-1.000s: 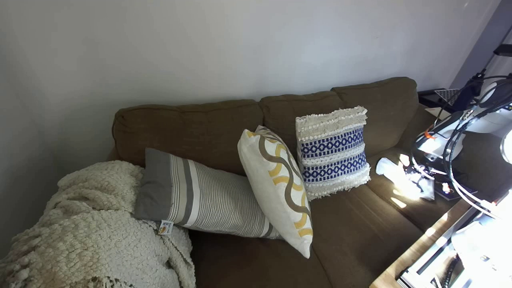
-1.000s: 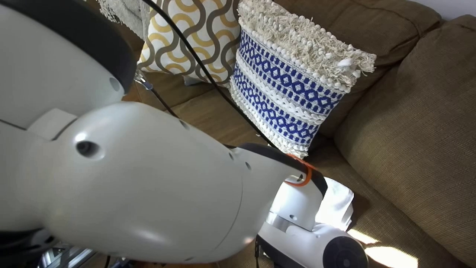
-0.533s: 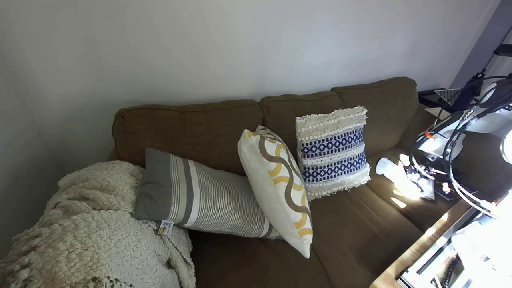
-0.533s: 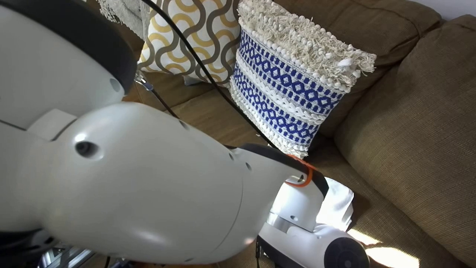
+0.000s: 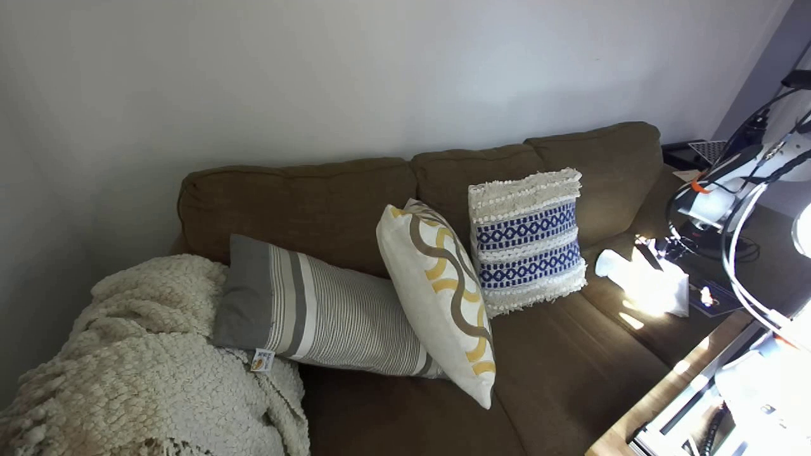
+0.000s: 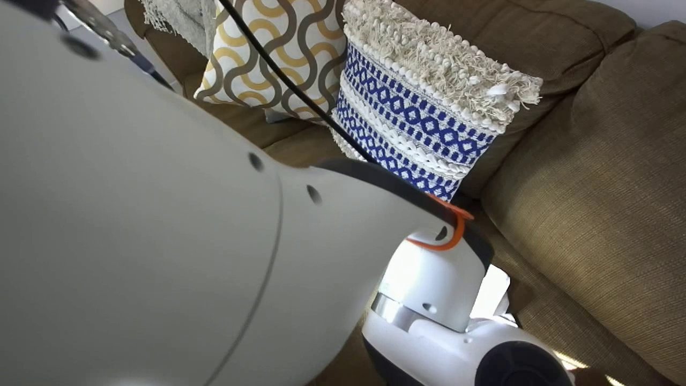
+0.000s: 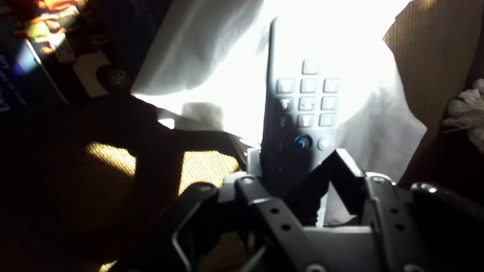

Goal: Put the remote on the sofa head

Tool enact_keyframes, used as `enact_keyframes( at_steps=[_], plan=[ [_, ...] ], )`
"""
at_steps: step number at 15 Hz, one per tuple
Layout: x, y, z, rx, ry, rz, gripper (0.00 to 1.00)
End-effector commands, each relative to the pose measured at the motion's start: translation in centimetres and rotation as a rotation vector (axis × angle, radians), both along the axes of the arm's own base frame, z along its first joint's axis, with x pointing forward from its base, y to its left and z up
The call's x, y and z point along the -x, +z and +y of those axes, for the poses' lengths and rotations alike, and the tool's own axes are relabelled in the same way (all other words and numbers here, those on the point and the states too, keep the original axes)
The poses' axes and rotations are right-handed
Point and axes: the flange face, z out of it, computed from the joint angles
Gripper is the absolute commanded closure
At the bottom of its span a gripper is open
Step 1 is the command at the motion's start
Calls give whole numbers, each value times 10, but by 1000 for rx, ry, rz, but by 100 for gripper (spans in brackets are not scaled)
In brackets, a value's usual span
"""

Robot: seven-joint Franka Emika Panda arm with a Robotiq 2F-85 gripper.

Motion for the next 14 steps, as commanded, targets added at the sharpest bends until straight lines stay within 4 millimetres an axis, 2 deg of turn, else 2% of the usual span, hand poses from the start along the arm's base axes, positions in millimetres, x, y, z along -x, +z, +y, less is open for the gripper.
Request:
enact_keyframes(
  at_steps=[1,4,6,12,14],
  plan=[
    [-8,64,27,33,170,-115,75],
    [-29,116,54,95,307,-204,75],
    [-46,146,79,151,393,-259,75],
    [-104,212,164,289,559,-364,75],
    [-115,242,183,337,557,-393,75]
  ],
)
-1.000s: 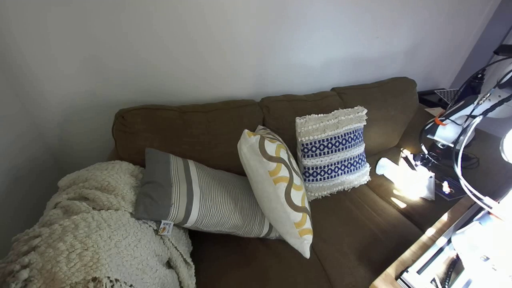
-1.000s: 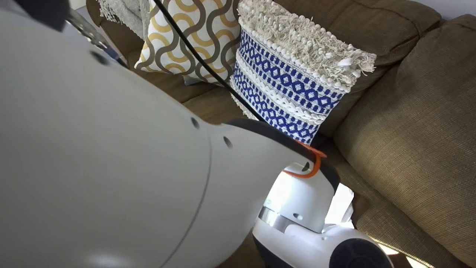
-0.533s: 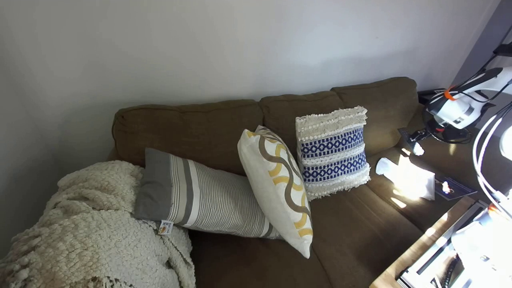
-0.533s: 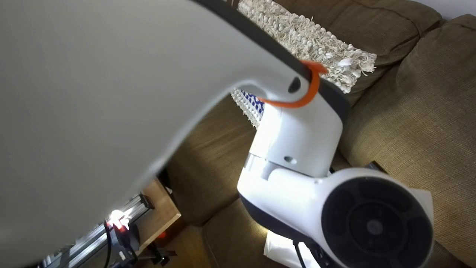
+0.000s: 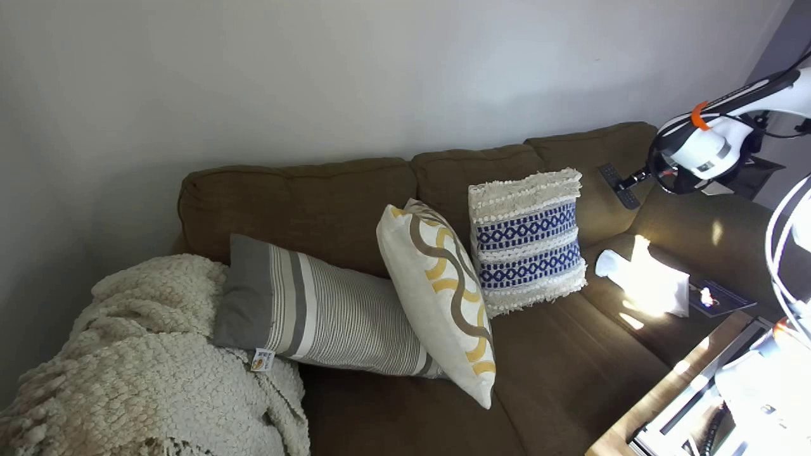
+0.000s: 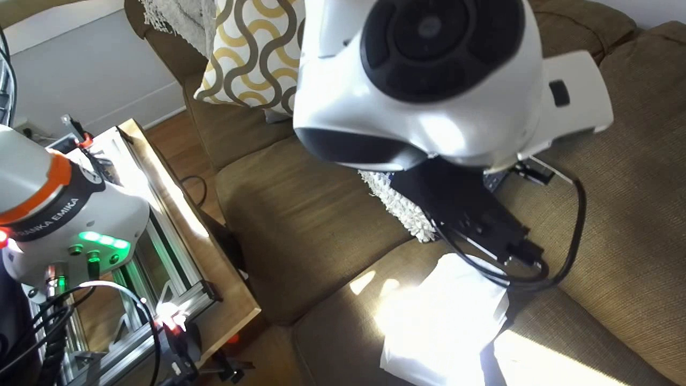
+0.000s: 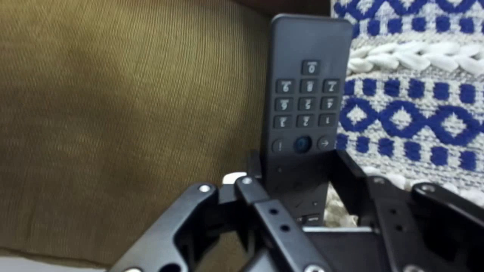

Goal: Put the remote on the sofa head

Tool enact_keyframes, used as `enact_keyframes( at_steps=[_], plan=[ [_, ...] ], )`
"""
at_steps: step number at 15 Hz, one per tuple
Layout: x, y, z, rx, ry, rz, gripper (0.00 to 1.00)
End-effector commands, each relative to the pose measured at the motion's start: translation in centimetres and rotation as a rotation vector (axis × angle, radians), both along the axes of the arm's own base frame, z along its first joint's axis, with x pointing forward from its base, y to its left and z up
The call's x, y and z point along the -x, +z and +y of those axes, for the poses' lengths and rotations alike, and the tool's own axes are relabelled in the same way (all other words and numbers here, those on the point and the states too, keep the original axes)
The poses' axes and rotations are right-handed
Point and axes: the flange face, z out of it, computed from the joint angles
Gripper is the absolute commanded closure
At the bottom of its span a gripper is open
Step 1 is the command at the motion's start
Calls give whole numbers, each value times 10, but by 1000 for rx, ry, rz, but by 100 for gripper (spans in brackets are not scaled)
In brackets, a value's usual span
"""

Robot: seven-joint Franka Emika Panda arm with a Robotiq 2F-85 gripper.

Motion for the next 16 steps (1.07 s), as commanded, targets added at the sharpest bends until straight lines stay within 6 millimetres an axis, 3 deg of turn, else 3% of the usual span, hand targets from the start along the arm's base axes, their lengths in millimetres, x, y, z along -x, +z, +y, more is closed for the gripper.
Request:
enact_keyframes(
  at_steps=[1,2,3,5,8,9,10,14,16],
  plan=[
    [-3,51,28,61,-7,-27,75],
    [-4,62,28,47,-16,-8,75],
    [-17,38,25,36,3,-43,50],
    [-17,58,30,50,-7,-39,50],
    [-11,63,29,56,-12,-26,50],
    [-10,62,29,55,-13,-24,75],
    [-19,63,31,59,-13,-41,75],
    [-100,97,27,25,54,-120,75],
    [-136,114,35,-32,117,-127,75]
  ],
)
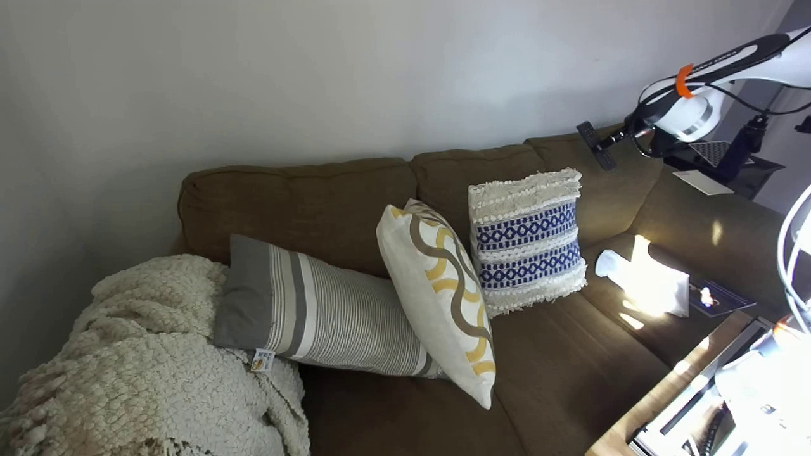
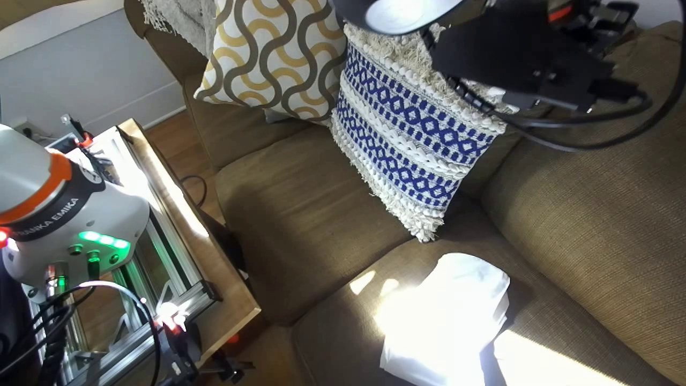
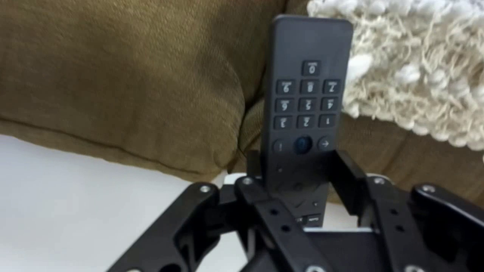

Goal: Put the remote on the sofa head

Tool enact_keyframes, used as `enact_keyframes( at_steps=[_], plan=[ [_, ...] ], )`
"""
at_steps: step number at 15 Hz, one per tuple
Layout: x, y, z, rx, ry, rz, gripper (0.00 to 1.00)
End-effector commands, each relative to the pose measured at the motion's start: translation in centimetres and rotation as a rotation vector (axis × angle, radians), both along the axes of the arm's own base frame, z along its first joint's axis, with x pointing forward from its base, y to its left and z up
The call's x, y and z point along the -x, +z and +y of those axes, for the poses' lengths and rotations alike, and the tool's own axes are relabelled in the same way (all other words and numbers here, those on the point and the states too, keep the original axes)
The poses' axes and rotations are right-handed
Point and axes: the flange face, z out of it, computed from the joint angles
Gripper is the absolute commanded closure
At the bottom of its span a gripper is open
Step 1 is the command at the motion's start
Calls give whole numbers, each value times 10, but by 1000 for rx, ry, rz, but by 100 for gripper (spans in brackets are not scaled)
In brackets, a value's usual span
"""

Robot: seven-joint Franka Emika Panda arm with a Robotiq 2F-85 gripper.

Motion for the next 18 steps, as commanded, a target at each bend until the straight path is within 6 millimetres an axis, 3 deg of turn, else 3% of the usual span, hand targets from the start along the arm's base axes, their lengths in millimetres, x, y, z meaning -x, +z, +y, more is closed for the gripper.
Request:
enact_keyframes(
  at_steps=[1,7,8,9,11,12,13,18],
  plan=[
    [-66,24,0,-100,101,-14,75],
    [-161,50,50,-170,209,65,75],
    [-133,53,47,-148,208,63,75],
    [-143,55,54,-152,212,59,50],
    [-145,53,59,-157,216,59,50],
    [-143,53,55,-157,211,59,75],
    [-137,58,50,-177,92,146,75],
    [-174,36,76,-209,-60,354,75]
  ],
)
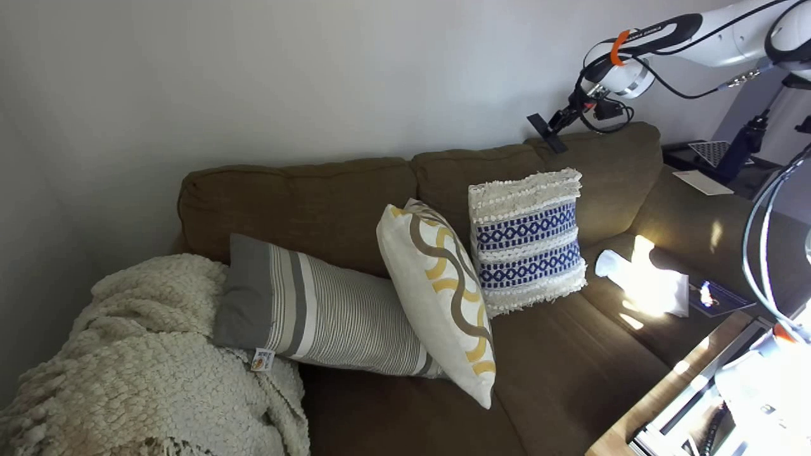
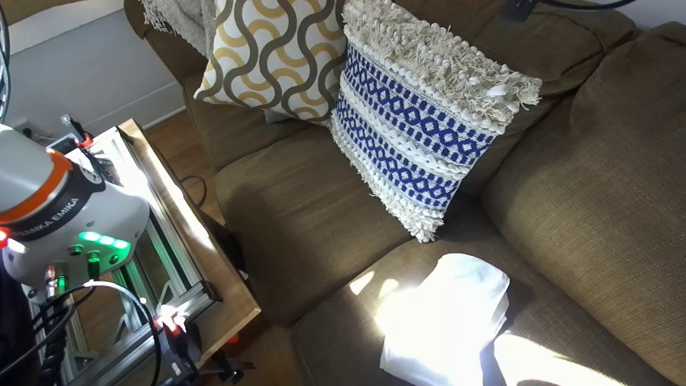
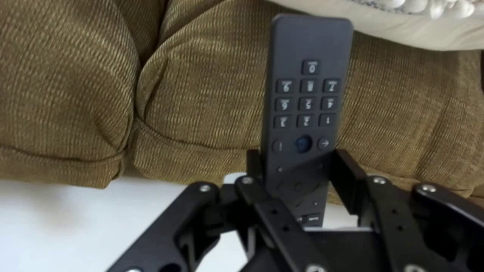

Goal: Put the remote on the sofa head

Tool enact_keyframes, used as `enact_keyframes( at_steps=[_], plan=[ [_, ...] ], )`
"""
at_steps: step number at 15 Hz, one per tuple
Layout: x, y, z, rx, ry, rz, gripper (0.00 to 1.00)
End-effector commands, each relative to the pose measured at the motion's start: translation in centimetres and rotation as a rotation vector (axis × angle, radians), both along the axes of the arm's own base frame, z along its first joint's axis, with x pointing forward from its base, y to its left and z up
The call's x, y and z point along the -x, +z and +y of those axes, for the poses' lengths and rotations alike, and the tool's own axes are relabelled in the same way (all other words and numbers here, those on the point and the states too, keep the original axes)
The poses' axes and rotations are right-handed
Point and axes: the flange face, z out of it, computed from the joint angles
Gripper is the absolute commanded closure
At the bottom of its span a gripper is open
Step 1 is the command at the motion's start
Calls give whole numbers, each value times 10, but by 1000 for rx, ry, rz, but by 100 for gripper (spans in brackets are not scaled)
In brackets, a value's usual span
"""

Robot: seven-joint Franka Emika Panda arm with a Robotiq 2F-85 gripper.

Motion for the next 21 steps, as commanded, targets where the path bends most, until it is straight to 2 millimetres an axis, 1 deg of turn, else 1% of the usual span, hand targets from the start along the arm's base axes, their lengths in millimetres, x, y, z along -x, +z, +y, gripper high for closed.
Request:
enact_keyframes(
  at_steps=[1,4,6,7,8,9,10,11,12,16,19,21],
  plan=[
    [-31,-4,18,-13,-104,170,75],
    [-40,-12,32,-56,-163,339,75],
    [-39,-28,38,-114,-145,454,75],
    [-37,-32,37,-124,-166,516,75],
    [-38,-35,37,-117,-206,543,75],
    [-31,-27,45,-119,-150,494,50],
    [-32,-32,43,-124,-169,520,50],
    [-34,-35,40,-125,-178,525,75],
    [-40,-35,41,-78,-236,499,75],
    [-62,-34,30,37,-307,380,75],
    [-74,-40,30,65,-297,344,75],
    [-85,-39,37,67,-260,292,75]
  ],
)
